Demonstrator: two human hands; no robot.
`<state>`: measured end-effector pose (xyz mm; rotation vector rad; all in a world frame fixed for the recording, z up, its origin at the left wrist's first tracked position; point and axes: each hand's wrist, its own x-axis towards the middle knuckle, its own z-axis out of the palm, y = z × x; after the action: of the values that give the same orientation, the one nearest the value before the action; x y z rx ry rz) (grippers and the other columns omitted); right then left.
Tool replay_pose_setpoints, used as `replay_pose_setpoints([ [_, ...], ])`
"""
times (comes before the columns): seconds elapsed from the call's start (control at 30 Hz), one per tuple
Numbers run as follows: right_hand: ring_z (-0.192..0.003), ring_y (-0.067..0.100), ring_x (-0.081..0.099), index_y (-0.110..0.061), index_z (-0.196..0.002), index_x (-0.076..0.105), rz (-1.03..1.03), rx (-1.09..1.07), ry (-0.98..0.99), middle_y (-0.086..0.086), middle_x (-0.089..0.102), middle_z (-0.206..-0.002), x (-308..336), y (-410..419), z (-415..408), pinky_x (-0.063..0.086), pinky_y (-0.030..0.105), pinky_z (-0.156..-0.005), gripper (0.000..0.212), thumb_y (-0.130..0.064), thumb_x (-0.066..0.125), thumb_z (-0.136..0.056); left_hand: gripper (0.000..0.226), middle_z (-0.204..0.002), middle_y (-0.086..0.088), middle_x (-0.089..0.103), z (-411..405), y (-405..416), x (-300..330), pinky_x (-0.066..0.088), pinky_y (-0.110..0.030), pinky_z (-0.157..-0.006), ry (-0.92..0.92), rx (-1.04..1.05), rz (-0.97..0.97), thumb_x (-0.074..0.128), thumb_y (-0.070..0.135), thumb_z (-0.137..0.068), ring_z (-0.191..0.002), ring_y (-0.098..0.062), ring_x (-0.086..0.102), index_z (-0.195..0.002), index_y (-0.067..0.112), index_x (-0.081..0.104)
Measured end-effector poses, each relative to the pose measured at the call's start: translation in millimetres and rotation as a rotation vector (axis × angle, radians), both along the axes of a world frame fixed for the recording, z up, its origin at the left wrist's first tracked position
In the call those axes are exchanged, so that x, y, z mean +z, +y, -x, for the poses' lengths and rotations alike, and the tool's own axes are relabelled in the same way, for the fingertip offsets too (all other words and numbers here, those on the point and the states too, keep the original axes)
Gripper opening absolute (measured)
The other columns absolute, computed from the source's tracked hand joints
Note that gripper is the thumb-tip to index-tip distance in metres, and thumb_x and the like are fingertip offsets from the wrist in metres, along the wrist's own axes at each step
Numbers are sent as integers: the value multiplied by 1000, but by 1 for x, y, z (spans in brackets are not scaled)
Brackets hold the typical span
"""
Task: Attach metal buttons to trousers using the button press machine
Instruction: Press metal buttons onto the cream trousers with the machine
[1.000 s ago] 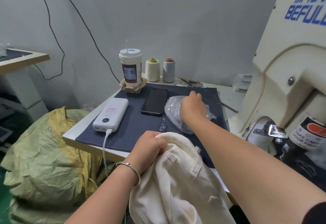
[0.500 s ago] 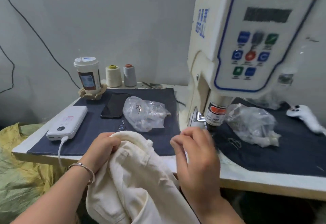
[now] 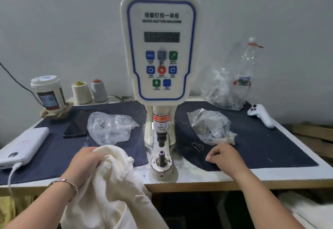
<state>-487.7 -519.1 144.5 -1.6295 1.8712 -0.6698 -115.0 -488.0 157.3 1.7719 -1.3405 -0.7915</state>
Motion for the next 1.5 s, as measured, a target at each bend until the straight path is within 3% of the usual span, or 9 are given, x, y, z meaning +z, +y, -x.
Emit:
replay_pose_setpoints([
  [0.2,-76,6,63,-22,-59,73,21,-20,-35,-15,69,-65,-3,-3,2,49,24,-64,24,-10,69,-80,25,-52,3,31,-1,0,1,20,-30,-55,7,31,-17,55,26,-54,-47,-12,25,-43,21,34],
  [0.27,-77,5,60,-27,-60,71,99,-31,-18,-15,68,-72,-8,2,2,44,22,-62,25,-12,69,-81,26,-51,4,30,0,0,0,20,-30,-55,-2,30,-13,55,26,-54,-45,-11,23,-42,21,33],
  [0.37,-88,5,56,-33,-67,70,205,-20,-14,-15,60,-88,-15,8,4,45,26,-74,22,-18,71,-82,26,-51,4,29,1,0,0,20,-30,-54,1,27,-12,55,26,-55,-44,-9,24,-43,21,33],
  [0.57,-89,4,54,-37,-69,69,220,-3,46,-18,59,-89,-18,9,0,48,28,-76,13,-35,79,-76,25,-51,2,28,0,2,0,20,-28,-54,15,32,-15,54,24,-55,-46,-12,24,-45,21,31],
  [0.83,-86,2,55,-36,-65,68,254,-11,91,-18,59,-86,-20,8,-3,47,26,-72,18,-32,75,-81,24,-51,2,27,0,5,0,20,-29,-55,27,35,-4,52,23,-55,-48,-14,23,-46,22,30],
  [1.07,-68,0,62,-28,-65,71,350,-103,-316,-15,68,-66,4,11,-18,44,16,-62,21,-15,75,-81,22,-54,0,31,-3,4,-2,22,-29,-57,44,17,-4,55,25,-55,-55,-16,27,-48,21,35],
  [1.2,-64,-4,61,-23,-66,72,369,32,-495,-12,71,-69,26,23,-52,44,8,-61,20,-9,76,-79,21,-54,0,30,-5,4,-4,21,-28,-54,68,3,-1,55,24,-55,-50,-13,26,-50,21,35],
  [1.37,-65,0,59,-11,-77,74,361,134,-473,-1,71,-74,30,33,-81,44,8,-64,5,-8,75,-81,23,-52,2,29,-5,3,-6,21,-26,-51,65,-1,9,54,23,-55,-48,-12,25,-47,21,32],
  [1.5,-70,4,60,-14,-77,73,335,177,-405,-4,70,-76,28,33,-90,45,9,-66,6,-12,74,-83,26,-50,5,30,-6,3,-6,23,-25,-49,54,-13,6,55,24,-56,-45,-9,26,-43,20,32],
])
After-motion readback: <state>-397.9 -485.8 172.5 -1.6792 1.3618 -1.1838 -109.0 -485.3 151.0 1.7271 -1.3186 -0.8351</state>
